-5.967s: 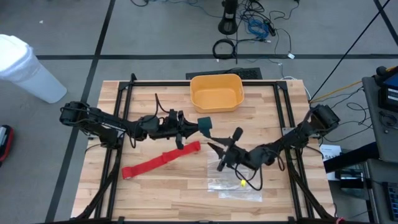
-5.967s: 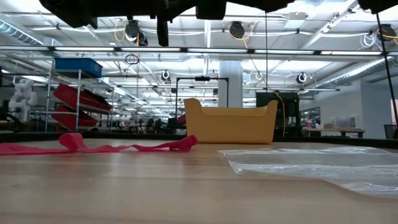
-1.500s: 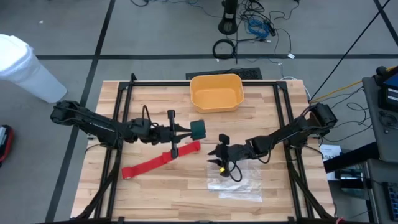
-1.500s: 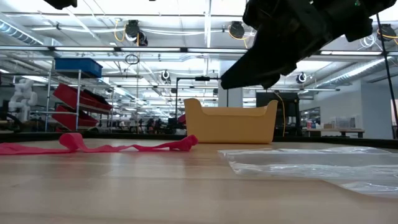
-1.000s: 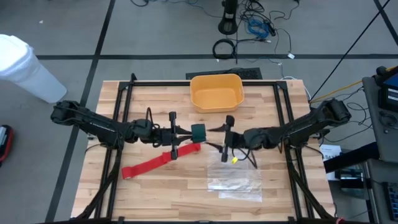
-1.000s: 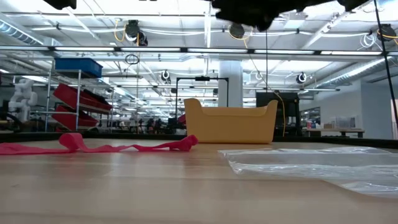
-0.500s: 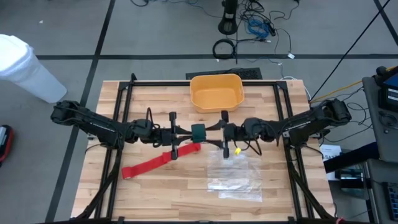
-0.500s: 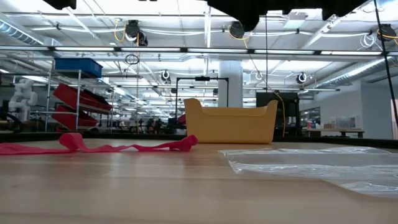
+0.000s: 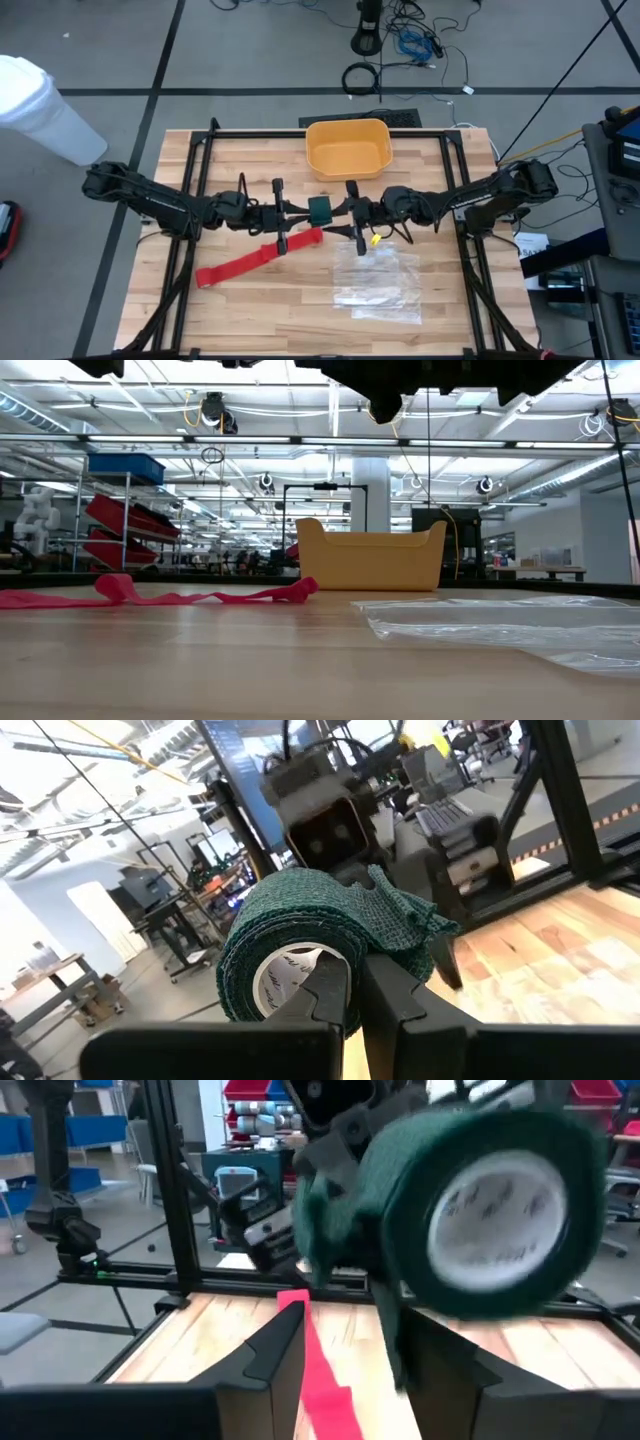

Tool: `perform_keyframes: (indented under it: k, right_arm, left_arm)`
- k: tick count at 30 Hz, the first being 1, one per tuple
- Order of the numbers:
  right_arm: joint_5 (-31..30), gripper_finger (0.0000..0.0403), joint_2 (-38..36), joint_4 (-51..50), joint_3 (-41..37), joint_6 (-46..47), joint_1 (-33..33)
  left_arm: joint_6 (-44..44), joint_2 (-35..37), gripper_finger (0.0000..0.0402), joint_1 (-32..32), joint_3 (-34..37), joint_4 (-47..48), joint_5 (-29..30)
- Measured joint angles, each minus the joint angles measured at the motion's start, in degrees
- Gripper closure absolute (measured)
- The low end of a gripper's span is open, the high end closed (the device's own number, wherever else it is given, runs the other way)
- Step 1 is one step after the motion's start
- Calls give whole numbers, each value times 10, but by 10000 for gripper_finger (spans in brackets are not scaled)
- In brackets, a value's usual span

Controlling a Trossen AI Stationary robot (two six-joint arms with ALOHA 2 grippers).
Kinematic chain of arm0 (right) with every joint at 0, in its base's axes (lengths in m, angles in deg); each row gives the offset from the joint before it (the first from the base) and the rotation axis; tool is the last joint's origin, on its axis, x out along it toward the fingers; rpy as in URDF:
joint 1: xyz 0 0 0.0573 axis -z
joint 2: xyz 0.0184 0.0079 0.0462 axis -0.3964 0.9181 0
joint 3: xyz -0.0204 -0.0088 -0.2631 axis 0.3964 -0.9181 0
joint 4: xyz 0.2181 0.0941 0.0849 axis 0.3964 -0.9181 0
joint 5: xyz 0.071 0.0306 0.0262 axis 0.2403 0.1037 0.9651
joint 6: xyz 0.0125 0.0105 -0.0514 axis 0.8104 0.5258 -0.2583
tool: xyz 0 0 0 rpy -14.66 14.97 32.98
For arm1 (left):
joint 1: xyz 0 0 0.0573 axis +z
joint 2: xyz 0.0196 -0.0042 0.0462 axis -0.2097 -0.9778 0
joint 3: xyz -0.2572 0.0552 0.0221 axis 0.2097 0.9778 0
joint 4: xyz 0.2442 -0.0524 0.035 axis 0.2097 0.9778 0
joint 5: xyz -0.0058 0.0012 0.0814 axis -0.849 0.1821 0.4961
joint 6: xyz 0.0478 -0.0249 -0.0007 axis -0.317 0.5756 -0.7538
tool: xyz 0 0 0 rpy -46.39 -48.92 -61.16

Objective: Roll bandage
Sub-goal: Roll the green bandage

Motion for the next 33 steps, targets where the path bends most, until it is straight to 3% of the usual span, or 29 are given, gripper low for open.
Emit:
perform_keyframes:
  k: [8,13,15,22,26,33]
  right_arm:
    - [-2,285,5,-13,12,3,1]
    - [-4,382,5,-19,12,-17,0]
    - [-13,396,5,-22,12,-15,-4]
    - [-50,402,3,-50,-22,31,-18]
    - [-60,403,21,-55,-56,82,-43]
    - [-173,403,84,-29,-83,134,-85]
  left_arm:
    - [0,-6,388,0,0,4,0]
    - [0,-6,388,0,0,6,-3]
    - [0,-6,388,0,0,9,-2]
    - [0,-4,388,-2,0,6,6]
    - [0,-4,388,-2,0,9,41]
    - [0,-4,388,-2,0,-3,42]
